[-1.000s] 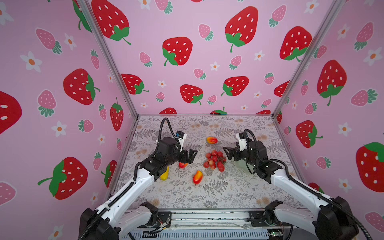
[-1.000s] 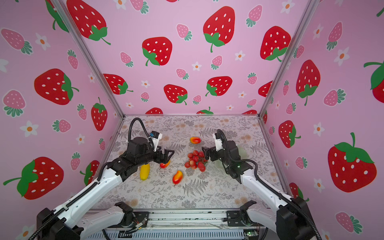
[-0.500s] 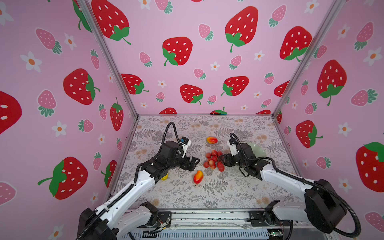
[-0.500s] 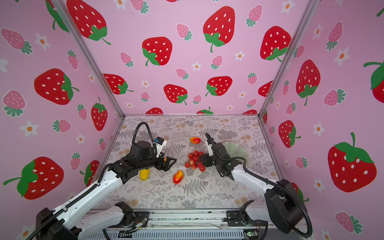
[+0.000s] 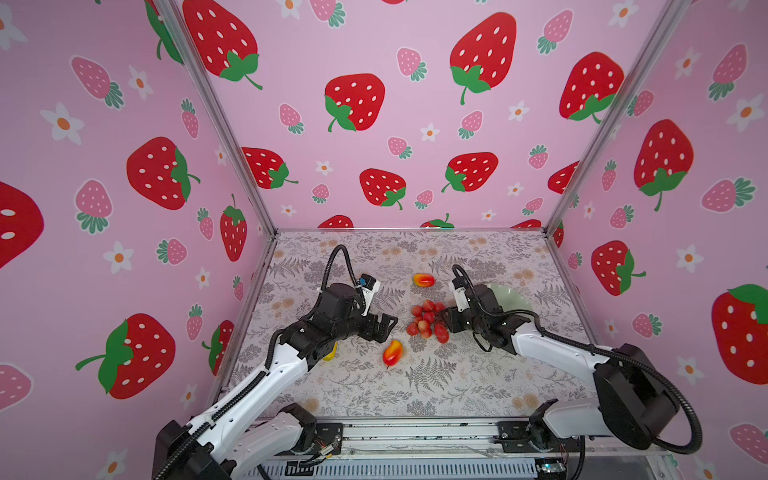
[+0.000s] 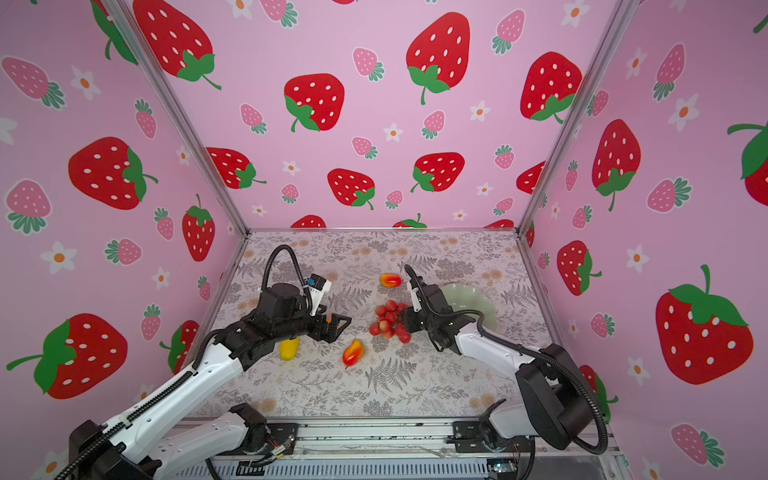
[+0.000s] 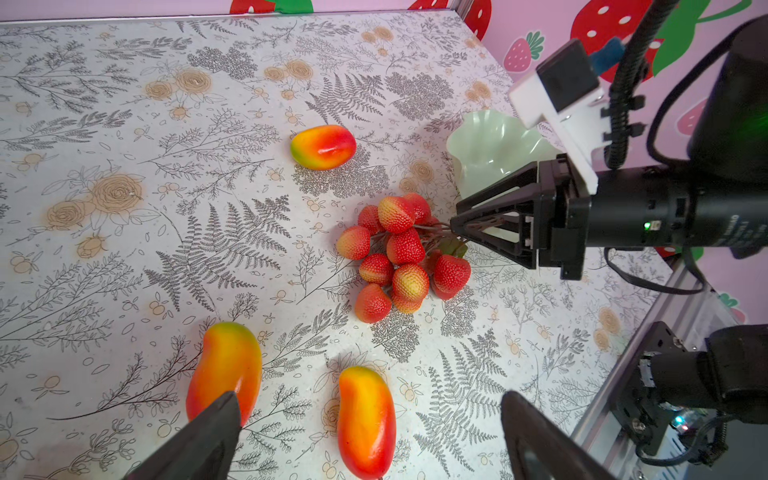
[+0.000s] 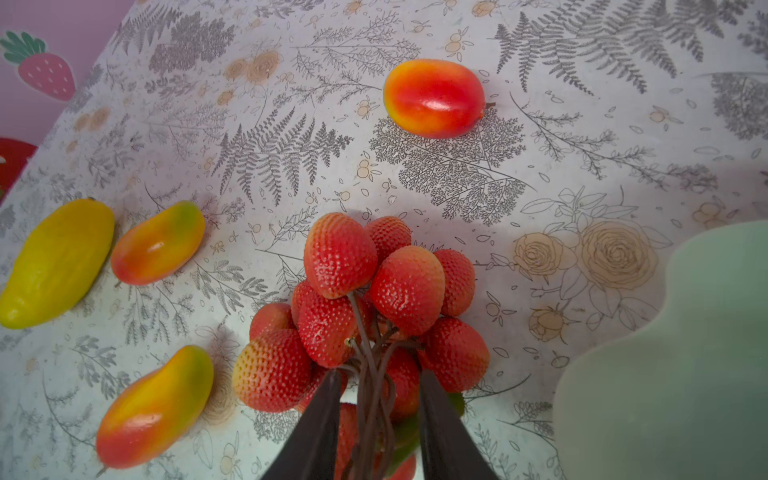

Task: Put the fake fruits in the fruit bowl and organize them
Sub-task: 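Grasp the strawberry bunch stem with the right gripper while the left arm advances, then lift the strawberry bunch with the right gripper and lower it into the green bowl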

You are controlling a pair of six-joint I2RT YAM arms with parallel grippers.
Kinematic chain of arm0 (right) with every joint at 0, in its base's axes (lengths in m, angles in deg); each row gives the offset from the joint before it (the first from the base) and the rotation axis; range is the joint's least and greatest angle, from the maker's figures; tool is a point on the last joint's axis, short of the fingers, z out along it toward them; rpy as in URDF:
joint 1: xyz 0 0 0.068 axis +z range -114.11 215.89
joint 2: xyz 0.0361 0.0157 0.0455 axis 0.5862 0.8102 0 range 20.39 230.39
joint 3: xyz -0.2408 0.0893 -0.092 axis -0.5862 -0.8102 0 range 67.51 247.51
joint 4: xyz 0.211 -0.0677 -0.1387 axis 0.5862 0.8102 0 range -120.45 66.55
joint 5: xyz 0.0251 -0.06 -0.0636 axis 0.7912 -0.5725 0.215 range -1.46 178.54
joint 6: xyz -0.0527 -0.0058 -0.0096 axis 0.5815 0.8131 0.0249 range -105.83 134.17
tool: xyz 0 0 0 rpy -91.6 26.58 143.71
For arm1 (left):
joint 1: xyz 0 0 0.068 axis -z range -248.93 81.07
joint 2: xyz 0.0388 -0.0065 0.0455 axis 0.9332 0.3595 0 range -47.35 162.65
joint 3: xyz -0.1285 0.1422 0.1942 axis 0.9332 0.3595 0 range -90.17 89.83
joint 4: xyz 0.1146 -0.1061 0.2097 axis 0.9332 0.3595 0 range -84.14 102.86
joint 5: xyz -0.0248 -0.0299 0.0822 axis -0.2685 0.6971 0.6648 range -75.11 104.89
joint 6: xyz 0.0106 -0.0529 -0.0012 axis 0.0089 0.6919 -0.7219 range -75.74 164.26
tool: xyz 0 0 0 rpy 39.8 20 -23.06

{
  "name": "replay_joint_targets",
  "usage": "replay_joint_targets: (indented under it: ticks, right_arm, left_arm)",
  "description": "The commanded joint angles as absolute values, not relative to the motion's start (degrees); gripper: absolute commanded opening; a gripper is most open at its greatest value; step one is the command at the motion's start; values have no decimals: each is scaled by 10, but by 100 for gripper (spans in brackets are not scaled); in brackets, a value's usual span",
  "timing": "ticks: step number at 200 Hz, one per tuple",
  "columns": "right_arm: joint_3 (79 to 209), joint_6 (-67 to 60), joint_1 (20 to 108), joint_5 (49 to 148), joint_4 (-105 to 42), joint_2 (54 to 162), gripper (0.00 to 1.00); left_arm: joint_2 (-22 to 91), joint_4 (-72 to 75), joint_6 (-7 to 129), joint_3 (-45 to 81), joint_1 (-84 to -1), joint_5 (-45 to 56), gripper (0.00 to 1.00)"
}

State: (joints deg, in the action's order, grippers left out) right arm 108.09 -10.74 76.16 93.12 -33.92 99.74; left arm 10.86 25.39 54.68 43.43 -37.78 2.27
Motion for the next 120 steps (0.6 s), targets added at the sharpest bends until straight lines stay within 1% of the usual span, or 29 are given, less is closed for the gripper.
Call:
replay_joint_targets:
  ticks: [1,70,105,120]
  right_arm:
    - [1100,-115,767,930,-338,1001,26]
    - [1128,-113,766,924,-330,1000,0]
    - [1151,-115,767,923,-331,994,0]
    - [1164,-118,766,908,-326,984,0]
  left_arm:
    - [104,253,543,439,-376,33,99]
    - [101,253,543,439,-376,44,99]
    - [97,250,545,441,-376,47,99]
    - [96,250,545,441,-376,48,99]
